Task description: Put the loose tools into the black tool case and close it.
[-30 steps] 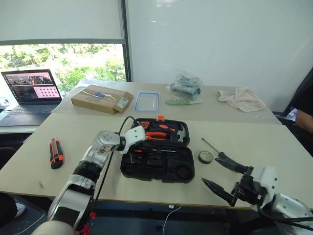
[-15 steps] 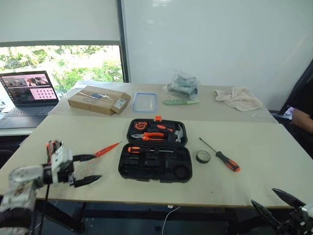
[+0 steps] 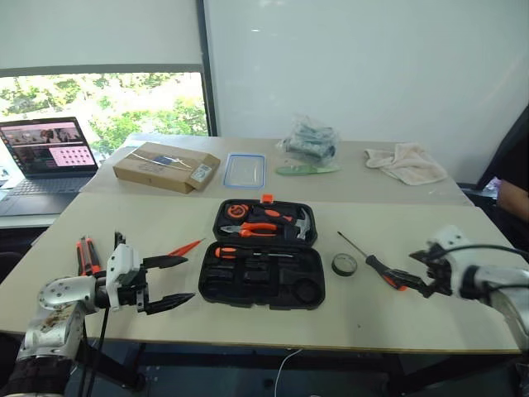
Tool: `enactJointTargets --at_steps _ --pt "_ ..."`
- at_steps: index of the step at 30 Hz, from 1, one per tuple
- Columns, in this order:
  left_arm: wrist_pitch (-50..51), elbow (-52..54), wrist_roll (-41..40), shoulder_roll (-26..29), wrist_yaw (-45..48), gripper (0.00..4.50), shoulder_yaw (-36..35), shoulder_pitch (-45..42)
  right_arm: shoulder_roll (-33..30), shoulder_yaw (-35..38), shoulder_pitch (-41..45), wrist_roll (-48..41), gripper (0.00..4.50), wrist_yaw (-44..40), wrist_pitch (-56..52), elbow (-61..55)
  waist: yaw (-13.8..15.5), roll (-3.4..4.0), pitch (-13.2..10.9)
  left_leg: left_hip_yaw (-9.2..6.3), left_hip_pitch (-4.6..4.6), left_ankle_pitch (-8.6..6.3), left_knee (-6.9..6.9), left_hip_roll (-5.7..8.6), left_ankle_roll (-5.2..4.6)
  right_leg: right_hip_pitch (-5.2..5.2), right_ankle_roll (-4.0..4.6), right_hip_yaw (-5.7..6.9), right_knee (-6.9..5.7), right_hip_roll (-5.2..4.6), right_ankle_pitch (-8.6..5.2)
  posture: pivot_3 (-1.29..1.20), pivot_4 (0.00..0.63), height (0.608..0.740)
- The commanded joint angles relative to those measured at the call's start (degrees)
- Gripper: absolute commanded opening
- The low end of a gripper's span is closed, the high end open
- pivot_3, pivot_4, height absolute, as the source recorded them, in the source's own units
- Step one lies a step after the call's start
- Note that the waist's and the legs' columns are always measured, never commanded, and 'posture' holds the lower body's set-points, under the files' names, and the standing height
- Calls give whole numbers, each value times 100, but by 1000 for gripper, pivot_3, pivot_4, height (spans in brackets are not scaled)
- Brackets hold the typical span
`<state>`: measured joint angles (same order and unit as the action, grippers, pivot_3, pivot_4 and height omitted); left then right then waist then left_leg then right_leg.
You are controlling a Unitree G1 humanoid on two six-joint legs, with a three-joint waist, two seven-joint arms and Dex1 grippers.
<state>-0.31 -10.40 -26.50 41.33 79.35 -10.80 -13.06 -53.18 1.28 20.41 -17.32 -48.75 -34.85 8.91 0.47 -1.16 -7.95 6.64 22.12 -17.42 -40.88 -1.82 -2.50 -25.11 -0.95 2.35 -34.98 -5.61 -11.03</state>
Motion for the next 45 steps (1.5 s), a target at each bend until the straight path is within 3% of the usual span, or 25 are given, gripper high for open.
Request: enactJointTargets --at_steps 1,6,10,13,16,20,26,32,45 --pt "156 338 -152 -5 -118 4500 -14 9 65 -333 473 313 3799 -396 190 633 -8 0 0 -1 15 -1 2 2 -2 -3 -8 3 2 -1 1 0 150 740" --pt "303 458 -221 48 -183 4500 -59 47 158 -382 769 500 2057 -554 449 1072 -13 -1 -1 2 24 -7 2 -2 -9 -5 -24 3 5 -5 -1 0 150 740" --pt "447 576 -300 37 -332 4500 -162 97 109 119 943 372 981 -419 782 1053 -14 0 -1 2 21 -7 -1 0 -9 -4 -28 2 7 -9 -1 0 150 740" --pt "688 735 -398 102 -382 4500 -190 229 -23 316 1247 280 984 -512 749 807 -44 9 -7 3 19 -3 -2 -1 -3 -10 -27 -3 6 -10 -1 0 150 740" --pt "630 767 -374 131 -420 4500 -296 449 73 43 1687 -232 984 -1529 661 -53 -122 12 -9 2 12 -1 1 -7 1 -11 -23 -5 3 -4 -2 0 150 740" --pt "704 830 -424 114 -491 4500 -344 610 658 -964 2571 -34 984 -2160 588 -444 -220 11 -10 -3 -2 -8 7 -23 -10 -10 -3 -9 -3 20 2 0 150 740" --pt "684 853 -327 95 -643 4500 -291 756 1458 -2465 3509 895 984 -2472 422 79 -116 14 -12 -2 3 -7 3 -21 -7 -17 11 2 -19 8 9 0 150 740" --pt "679 1111 -405 119 -772 4500 -421 1045 1778 -3102 3717 1639 984 -2449 729 658 -49 14 -12 -1 32 11 -4 -11 23 -27 4 12 -17 -1 13 0 150 740" --pt "663 1189 -386 149 -898 4500 -478 1116 2118 -3268 3573 2165 984 -2551 756 928 -133 14 -12 6 44 18 0 -12 36 -46 0 14 -13 14 10 0 150 740"
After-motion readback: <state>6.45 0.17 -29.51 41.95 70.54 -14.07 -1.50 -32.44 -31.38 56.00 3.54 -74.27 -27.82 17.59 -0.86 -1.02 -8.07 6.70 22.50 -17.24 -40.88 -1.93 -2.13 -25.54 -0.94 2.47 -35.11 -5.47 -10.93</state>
